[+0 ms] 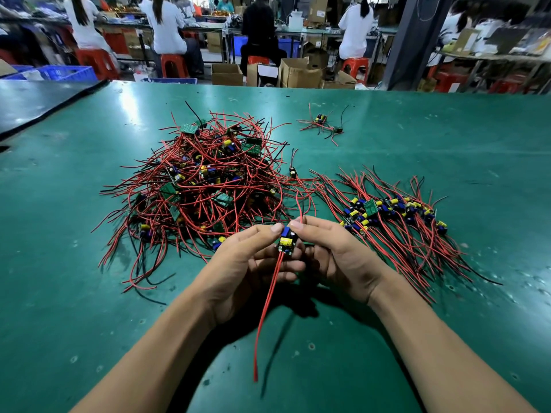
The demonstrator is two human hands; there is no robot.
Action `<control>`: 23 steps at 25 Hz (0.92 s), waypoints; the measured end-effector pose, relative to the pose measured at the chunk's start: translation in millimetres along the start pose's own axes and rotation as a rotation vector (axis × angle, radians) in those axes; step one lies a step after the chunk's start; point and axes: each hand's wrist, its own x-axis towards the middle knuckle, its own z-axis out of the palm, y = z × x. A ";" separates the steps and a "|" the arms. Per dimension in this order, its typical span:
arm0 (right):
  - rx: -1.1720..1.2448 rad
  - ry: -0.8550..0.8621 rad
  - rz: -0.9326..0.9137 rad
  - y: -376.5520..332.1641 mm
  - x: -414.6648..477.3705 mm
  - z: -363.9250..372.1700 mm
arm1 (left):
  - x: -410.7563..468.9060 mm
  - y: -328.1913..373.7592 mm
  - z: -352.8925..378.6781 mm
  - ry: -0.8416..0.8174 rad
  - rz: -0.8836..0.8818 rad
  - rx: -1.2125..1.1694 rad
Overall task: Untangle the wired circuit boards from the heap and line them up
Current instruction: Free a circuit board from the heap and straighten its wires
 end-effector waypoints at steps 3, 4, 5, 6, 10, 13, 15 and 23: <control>-0.033 0.035 -0.002 0.5 0.8 -4.2 | -0.8 -1.8 -0.4 -0.008 -0.009 -0.005; -0.059 0.055 -0.002 0.3 0.4 -6.2 | -1.4 -2.1 0.0 -0.008 -0.013 0.000; -0.080 0.078 -0.002 -0.3 0.0 -8.4 | -1.6 -2.8 0.0 -0.008 -0.016 0.015; -0.092 0.100 -0.003 -0.9 -0.2 -10.3 | -1.4 -3.1 0.3 -0.011 -0.021 0.039; -0.102 0.152 -0.030 -2.8 1.4 -14.9 | -0.7 -2.5 1.7 -0.016 -0.046 0.098; -0.055 0.107 -0.020 -2.5 0.8 -11.9 | -1.2 -2.7 1.7 -0.037 -0.056 0.089; 0.008 0.056 0.002 -2.1 -0.7 -8.0 | -0.5 -3.9 2.5 -0.066 -0.050 0.092; 0.024 0.017 0.026 0.9 0.4 -1.3 | 2.4 -5.6 1.3 -0.046 -0.078 0.072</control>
